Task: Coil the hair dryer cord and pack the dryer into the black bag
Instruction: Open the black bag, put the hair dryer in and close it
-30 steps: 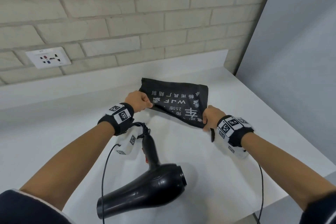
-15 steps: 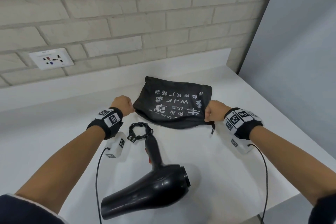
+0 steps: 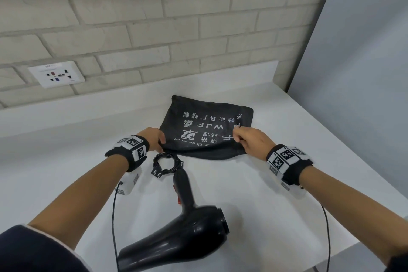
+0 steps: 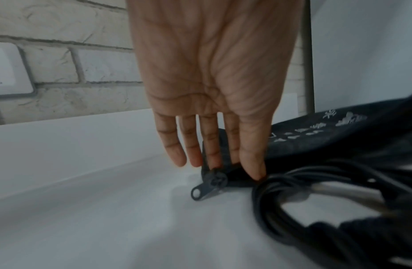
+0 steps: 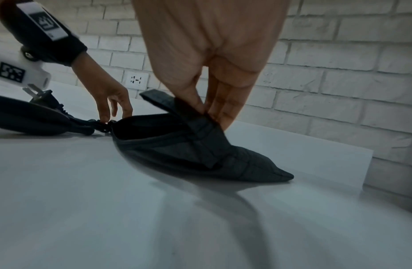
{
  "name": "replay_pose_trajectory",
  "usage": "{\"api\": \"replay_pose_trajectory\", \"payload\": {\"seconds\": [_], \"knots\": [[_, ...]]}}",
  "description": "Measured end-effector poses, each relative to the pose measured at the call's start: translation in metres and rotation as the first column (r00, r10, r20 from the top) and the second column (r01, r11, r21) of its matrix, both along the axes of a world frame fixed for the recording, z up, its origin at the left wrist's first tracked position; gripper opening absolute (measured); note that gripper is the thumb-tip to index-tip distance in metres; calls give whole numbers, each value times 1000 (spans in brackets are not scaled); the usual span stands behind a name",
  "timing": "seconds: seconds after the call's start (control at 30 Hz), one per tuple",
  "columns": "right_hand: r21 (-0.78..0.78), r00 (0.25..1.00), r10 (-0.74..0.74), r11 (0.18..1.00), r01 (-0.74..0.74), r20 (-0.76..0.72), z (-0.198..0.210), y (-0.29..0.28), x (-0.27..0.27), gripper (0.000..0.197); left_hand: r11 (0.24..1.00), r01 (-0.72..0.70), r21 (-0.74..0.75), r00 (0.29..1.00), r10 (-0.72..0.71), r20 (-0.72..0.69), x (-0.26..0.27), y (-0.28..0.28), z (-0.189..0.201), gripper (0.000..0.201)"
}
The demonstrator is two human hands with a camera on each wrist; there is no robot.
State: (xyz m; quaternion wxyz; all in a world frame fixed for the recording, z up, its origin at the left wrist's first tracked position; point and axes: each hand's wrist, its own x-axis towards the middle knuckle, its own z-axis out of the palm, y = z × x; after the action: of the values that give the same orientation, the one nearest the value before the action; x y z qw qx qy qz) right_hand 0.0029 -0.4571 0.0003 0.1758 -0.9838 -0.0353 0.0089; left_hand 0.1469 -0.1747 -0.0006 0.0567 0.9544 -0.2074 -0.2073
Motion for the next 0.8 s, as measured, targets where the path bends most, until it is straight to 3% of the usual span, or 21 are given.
{"api": "replay_pose_trajectory", "payload": {"seconds": [0.13, 0.27, 0.37, 0.43, 0.5, 0.6, 0.63, 0.73, 0.8], "knots": [[-197, 998, 4, 980, -17, -68, 0, -2, 5, 37, 1000, 18, 18, 1000, -17, -21, 5, 4, -4, 28], [-173, 992, -70, 984, 51, -103, -6, -6, 8, 52, 997, 22, -78, 999, -24, -31, 10, 2, -9, 21], [-151, 986, -135, 981, 120, -100, -6, -7, 8, 60, 956, -62, -286, 998, 54, -34, 14, -4, -5, 16], [-157, 984, -150, 978, 134, -98, -4, -9, 10, 67, 882, -133, -453, 991, 130, -40, 13, -11, 3, 7], [-140, 983, -173, 977, 163, -61, 0, -12, 13, 74, 808, -160, -567, 984, 178, -24, 13, -19, 12, 11], [-103, 983, -183, 978, 183, 13, 8, -15, 18, 81, 782, -11, -623, 969, 161, 186, 15, -28, 23, 2], [-100, 983, -182, 978, 184, 30, 9, -16, 19, 82, 789, 82, -609, 948, 128, 293, 16, -30, 25, 11], [-89, 976, -192, 975, 202, 107, 14, -22, 21, 84, 834, 339, -436, 837, -55, 544, 12, -36, 29, 24], [-99, 966, -191, 973, 210, 172, 18, -26, 21, 82, 855, 395, -335, 762, -102, 639, 12, -40, 33, 24]]}}
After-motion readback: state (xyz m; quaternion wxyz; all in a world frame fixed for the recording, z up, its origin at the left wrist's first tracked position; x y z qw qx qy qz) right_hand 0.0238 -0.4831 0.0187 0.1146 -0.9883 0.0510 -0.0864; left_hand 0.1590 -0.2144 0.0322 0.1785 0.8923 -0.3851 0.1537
